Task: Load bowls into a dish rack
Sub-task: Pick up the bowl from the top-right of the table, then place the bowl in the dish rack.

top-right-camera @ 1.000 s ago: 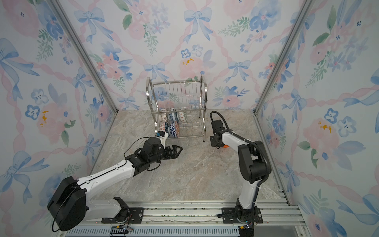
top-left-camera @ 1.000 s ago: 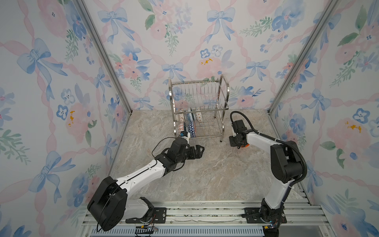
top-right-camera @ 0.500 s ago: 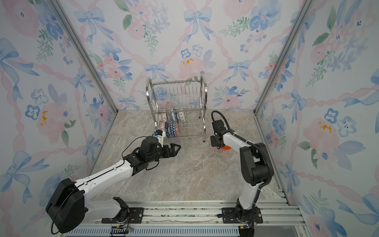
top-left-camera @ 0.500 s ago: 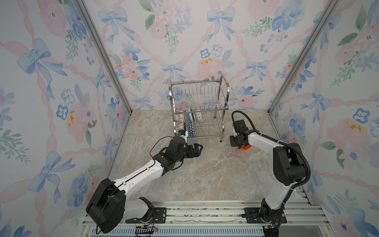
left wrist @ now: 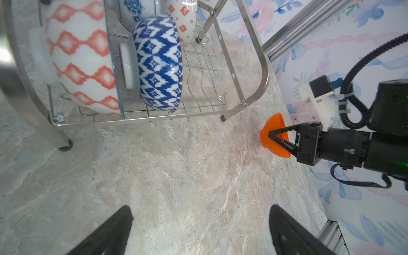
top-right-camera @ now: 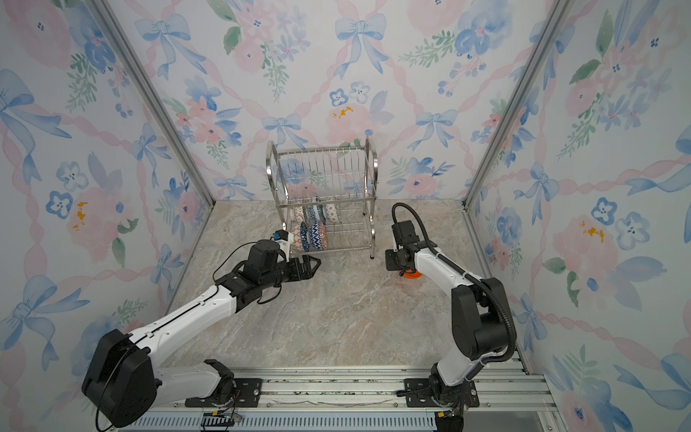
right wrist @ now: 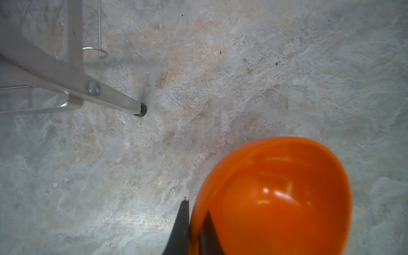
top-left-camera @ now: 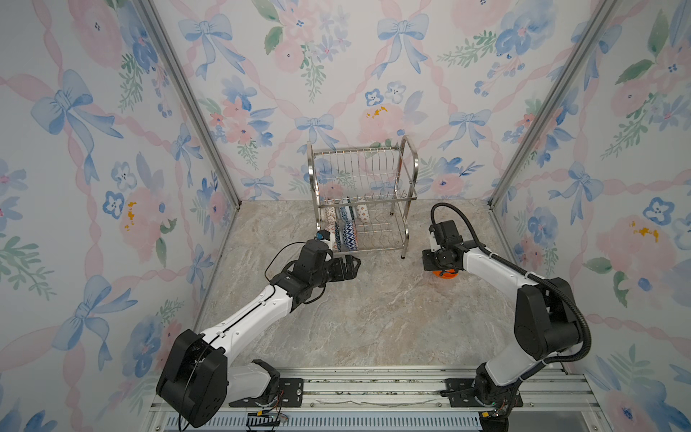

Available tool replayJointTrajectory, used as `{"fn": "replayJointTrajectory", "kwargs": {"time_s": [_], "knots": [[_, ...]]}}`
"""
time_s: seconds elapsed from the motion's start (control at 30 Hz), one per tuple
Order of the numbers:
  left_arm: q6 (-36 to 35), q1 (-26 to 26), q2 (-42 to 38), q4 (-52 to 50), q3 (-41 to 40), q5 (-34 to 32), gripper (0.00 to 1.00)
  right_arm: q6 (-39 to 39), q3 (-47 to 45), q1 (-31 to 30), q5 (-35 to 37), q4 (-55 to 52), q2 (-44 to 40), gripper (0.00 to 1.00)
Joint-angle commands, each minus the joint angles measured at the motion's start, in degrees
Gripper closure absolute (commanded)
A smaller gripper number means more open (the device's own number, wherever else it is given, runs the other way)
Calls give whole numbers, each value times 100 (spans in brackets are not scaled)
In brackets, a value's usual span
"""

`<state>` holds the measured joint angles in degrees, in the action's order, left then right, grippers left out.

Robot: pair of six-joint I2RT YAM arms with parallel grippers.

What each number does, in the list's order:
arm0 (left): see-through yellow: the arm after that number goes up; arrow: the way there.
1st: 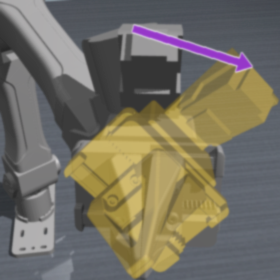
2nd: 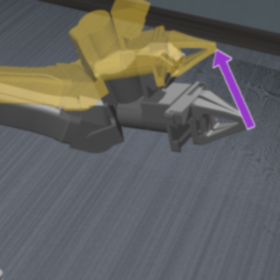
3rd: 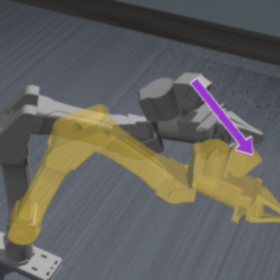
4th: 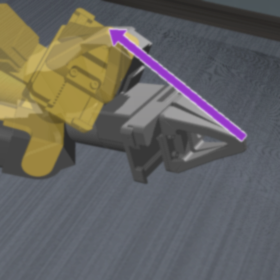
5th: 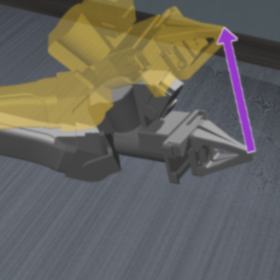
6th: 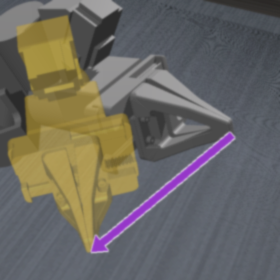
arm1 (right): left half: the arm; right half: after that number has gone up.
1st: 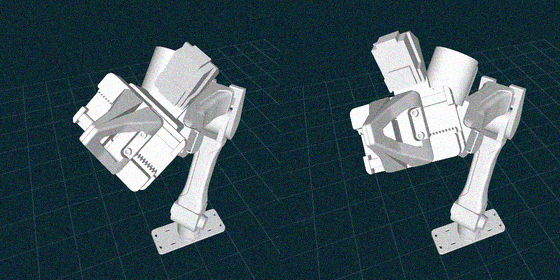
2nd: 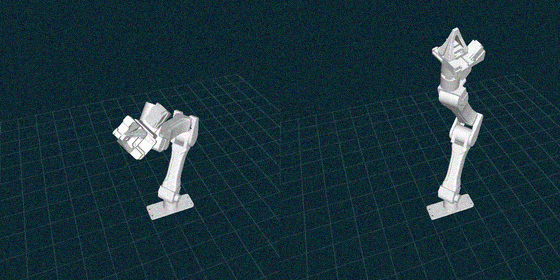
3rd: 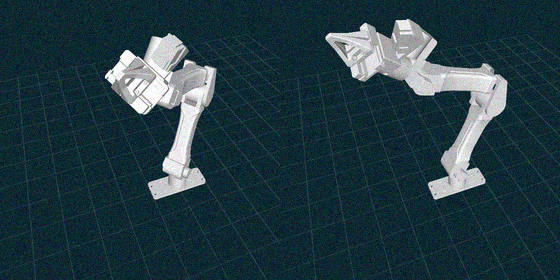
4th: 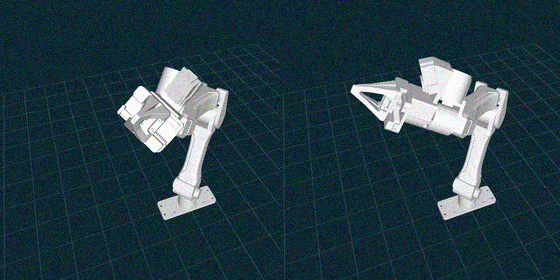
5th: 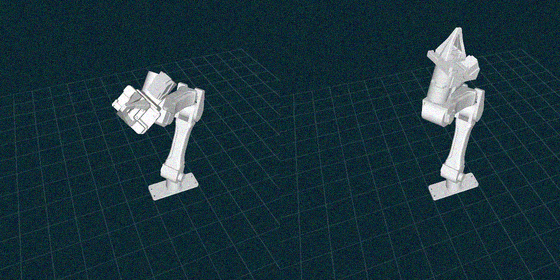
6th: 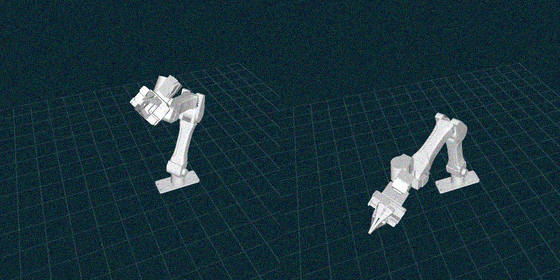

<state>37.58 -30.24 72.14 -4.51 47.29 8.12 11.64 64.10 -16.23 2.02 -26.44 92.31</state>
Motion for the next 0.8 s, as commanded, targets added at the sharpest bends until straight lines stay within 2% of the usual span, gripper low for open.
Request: {"fn": "replayJointTrajectory", "kwargs": {"time_s": [0.0,0.13,0.3,0.5,0.77], "knots": [[-199,77,-117,-171,116,26,3,323,-108,-49,-680,27,-581,100],[-216,117,-76,-332,437,351,3,746,-226,-162,-1250,426,-1187,100],[-584,156,-4,-870,886,335,3,989,-324,-674,-1316,961,-1641,100],[-322,247,76,-870,686,219,2,1171,-562,-1142,-1478,1977,-1759,100],[-144,242,82,-421,351,120,3,1592,-895,-1277,-1904,3429,-1557,100]]}}
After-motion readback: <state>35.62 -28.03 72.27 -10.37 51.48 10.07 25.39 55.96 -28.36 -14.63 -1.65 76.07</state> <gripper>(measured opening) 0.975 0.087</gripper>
